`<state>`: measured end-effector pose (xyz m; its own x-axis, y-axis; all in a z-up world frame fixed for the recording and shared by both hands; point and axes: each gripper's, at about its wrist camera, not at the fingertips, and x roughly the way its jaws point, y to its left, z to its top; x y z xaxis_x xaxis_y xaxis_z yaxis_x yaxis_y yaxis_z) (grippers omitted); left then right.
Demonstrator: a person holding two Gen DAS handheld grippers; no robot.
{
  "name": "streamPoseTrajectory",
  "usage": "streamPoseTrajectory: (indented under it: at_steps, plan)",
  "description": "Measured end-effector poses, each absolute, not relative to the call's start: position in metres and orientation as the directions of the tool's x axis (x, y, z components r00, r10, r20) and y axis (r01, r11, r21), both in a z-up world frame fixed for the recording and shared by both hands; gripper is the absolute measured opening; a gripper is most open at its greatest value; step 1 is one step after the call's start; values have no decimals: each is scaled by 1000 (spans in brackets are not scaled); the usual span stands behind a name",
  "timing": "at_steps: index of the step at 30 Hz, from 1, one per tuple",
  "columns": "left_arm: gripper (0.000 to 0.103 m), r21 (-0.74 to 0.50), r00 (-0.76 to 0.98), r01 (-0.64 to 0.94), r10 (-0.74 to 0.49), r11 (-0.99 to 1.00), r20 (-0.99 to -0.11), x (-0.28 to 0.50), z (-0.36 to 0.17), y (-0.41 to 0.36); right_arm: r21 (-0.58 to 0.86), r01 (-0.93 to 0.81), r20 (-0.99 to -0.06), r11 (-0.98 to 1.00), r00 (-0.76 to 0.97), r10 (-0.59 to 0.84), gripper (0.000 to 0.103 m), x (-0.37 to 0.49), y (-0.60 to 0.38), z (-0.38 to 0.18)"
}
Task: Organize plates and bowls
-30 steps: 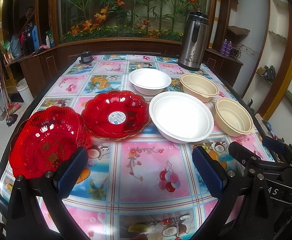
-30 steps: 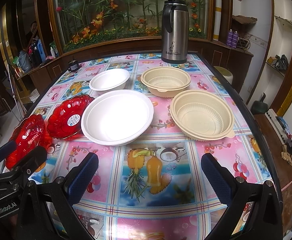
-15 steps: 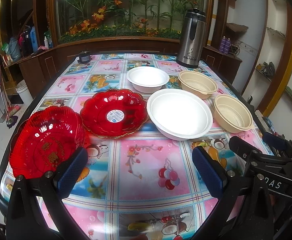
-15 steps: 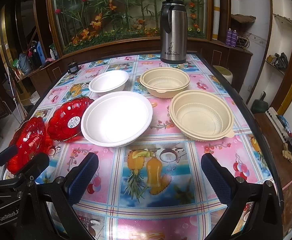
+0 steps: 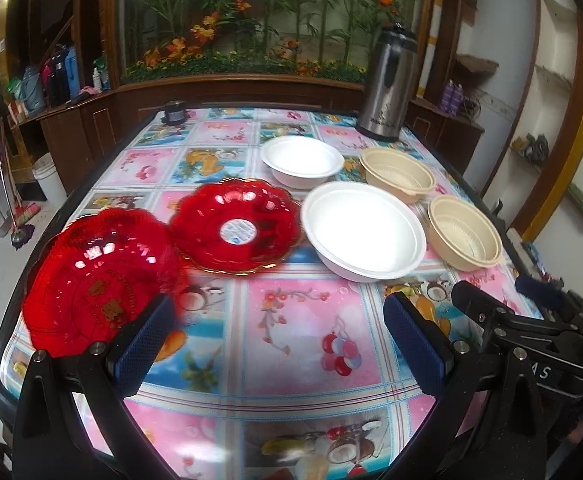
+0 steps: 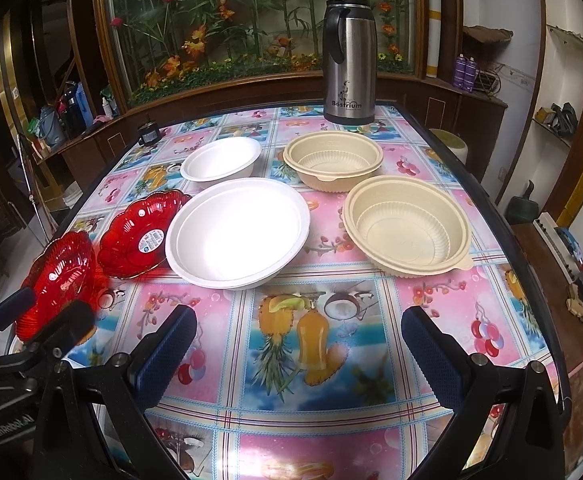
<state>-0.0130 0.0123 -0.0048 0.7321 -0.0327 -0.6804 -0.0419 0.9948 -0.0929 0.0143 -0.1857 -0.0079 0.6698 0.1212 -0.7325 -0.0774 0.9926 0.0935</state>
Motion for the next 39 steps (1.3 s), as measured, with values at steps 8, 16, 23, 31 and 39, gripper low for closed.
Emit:
streamPoseTrajectory:
  at_steps: [8, 16, 23, 31, 39]
  plan:
    - [103, -150, 748, -258, 100, 954, -656, -40, -4, 130, 296, -222, -728, 929, 578, 369, 103, 21, -157, -8]
    - [103, -177, 612, -510, 211, 842, -762, -34, -46, 221, 529, -358, -696, 770, 336, 635, 102, 40, -73, -25]
    - [103, -165, 567, -515, 190, 841, -801, -6, -70, 226, 627, -289, -713, 724, 161, 682, 70, 77, -7, -60]
    - [39, -174, 498, -526, 135, 833, -857, 9, -98, 234, 616, -239, -743, 751, 141, 654, 56, 95, 26, -84]
    - [14, -200, 514, -530, 124, 824, -849, 0, -99, 238, 520, -285, -797, 805, 179, 577, 11, 88, 31, -82]
